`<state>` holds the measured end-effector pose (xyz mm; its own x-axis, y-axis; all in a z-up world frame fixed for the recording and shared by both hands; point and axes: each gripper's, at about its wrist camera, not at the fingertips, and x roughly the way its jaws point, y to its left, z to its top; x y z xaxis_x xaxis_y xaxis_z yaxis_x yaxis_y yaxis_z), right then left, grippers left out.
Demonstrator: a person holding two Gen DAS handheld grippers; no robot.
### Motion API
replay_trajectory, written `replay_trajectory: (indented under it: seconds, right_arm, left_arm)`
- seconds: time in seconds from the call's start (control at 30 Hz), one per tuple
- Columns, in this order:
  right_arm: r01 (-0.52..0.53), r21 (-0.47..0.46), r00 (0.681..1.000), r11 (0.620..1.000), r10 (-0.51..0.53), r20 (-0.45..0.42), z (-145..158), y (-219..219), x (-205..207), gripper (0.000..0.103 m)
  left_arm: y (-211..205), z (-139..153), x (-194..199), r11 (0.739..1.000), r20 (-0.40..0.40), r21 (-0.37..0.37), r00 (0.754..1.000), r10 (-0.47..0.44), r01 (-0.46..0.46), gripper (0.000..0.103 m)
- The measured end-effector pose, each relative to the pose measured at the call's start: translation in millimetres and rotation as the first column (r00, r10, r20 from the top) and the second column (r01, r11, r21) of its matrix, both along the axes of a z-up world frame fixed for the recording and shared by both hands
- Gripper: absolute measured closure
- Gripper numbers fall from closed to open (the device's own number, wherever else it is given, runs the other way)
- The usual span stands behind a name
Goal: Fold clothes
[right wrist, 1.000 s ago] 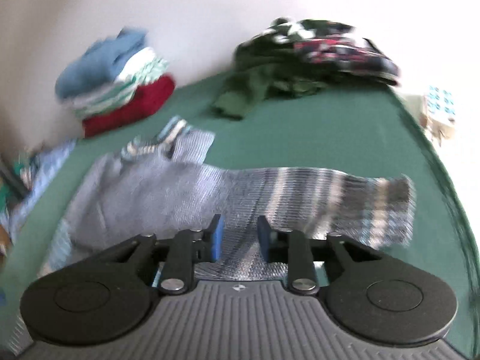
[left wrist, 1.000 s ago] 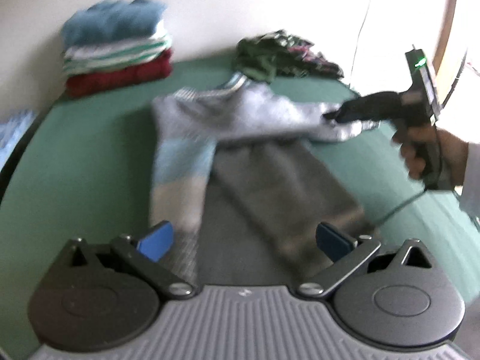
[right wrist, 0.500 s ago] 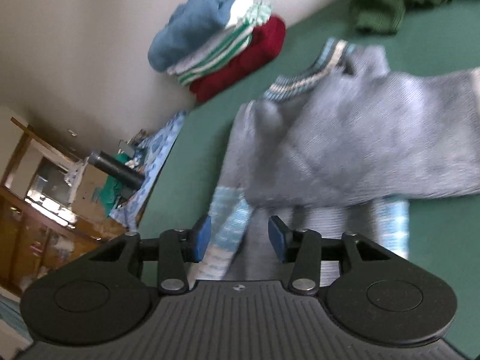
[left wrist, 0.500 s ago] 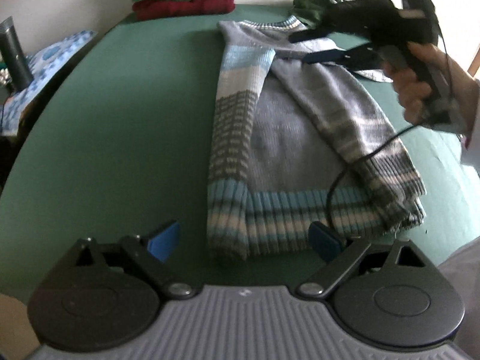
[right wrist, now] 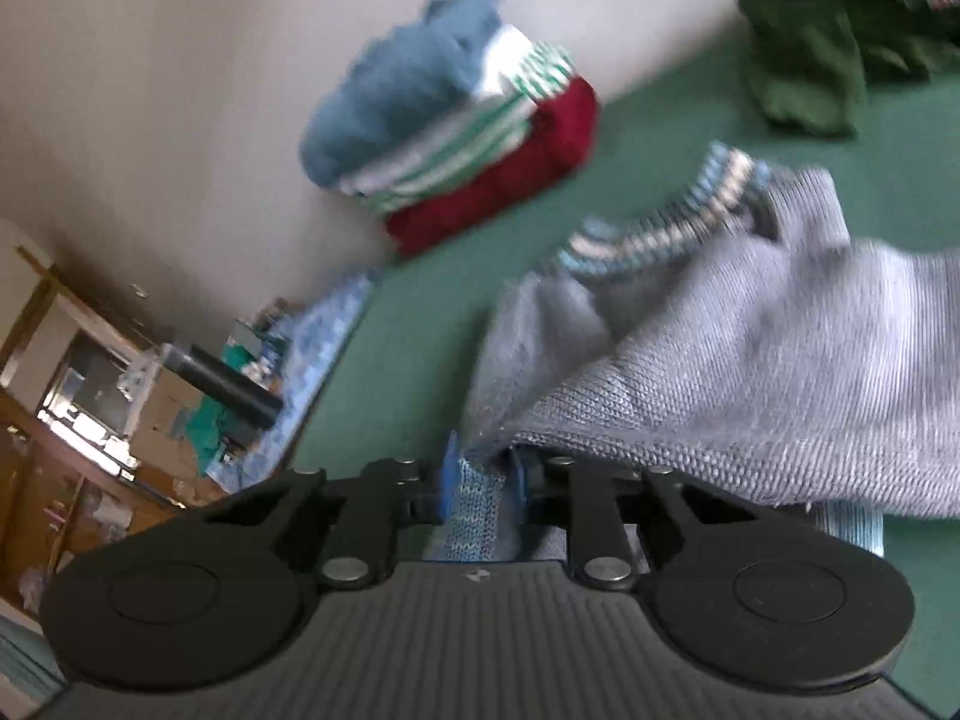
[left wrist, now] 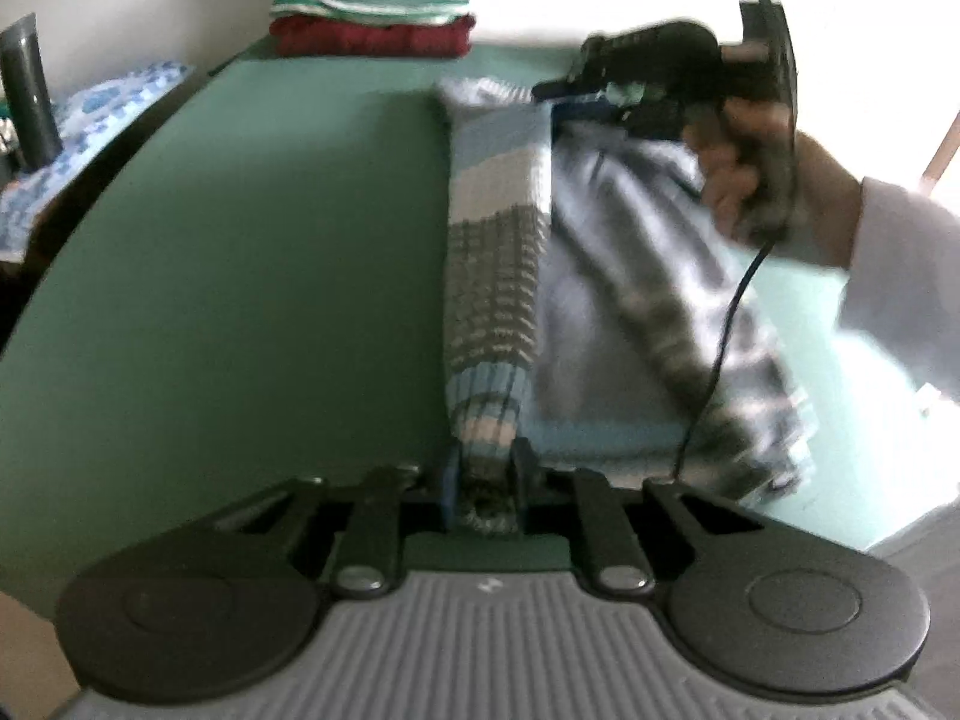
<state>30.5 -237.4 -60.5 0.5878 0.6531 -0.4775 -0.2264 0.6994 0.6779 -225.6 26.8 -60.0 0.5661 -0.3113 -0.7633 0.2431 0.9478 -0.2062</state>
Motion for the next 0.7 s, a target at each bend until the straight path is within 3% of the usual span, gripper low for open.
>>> replay_trajectory:
  seconds: [0.2, 0.23, 0.3, 0.37, 0.5, 0.57, 0.67, 0.7]
  right_arm:
    - [-0.006, -0.164, 1.000, 0.986, 0.009, 0.020, -7, 11, 4, 0.080]
    - [-0.011, -0.172, 0.999, 0.985, 0.016, 0.029, -8, 10, 2, 0.078]
    - [-0.021, -0.188, 0.999, 0.982, 0.030, 0.046, -11, 9, -2, 0.072]
    - [-0.023, -0.181, 0.999, 0.983, 0.031, 0.043, -13, 4, -6, 0.068]
    - [-0.008, -0.159, 0.999, 0.987, 0.015, 0.040, -12, 4, -3, 0.065]
    - [0.022, -0.154, 0.996, 0.988, -0.008, 0.092, -2, 3, -5, 0.067]
    - [0.043, -0.131, 0.987, 0.990, -0.022, 0.156, 9, 2, -5, 0.067]
    - [0.049, -0.123, 0.984, 0.991, -0.027, 0.177, 13, 2, -6, 0.066]
  left_arm:
    - [-3, -2, 8, 0.999, -0.070, -0.009, 0.997, -0.033, 0.032, 0.085]
    - [-6, -1, 6, 0.998, -0.071, -0.015, 0.996, -0.060, 0.059, 0.082]
    - [-12, 0, 4, 0.994, -0.071, -0.032, 0.991, -0.110, 0.108, 0.060]
    - [-20, -1, 3, 0.990, -0.070, -0.032, 0.988, -0.141, 0.139, 0.054]
    - [-36, -4, 4, 0.980, -0.076, 0.009, 0.978, -0.196, 0.197, 0.054]
    - [-35, 7, 0, 0.975, -0.031, 0.007, 0.974, -0.223, 0.224, 0.053]
    - [-37, 11, 1, 0.973, -0.002, 0.002, 0.973, -0.233, 0.233, 0.038]
    - [-39, 6, 4, 0.973, -0.009, 0.015, 0.973, -0.231, 0.231, 0.038]
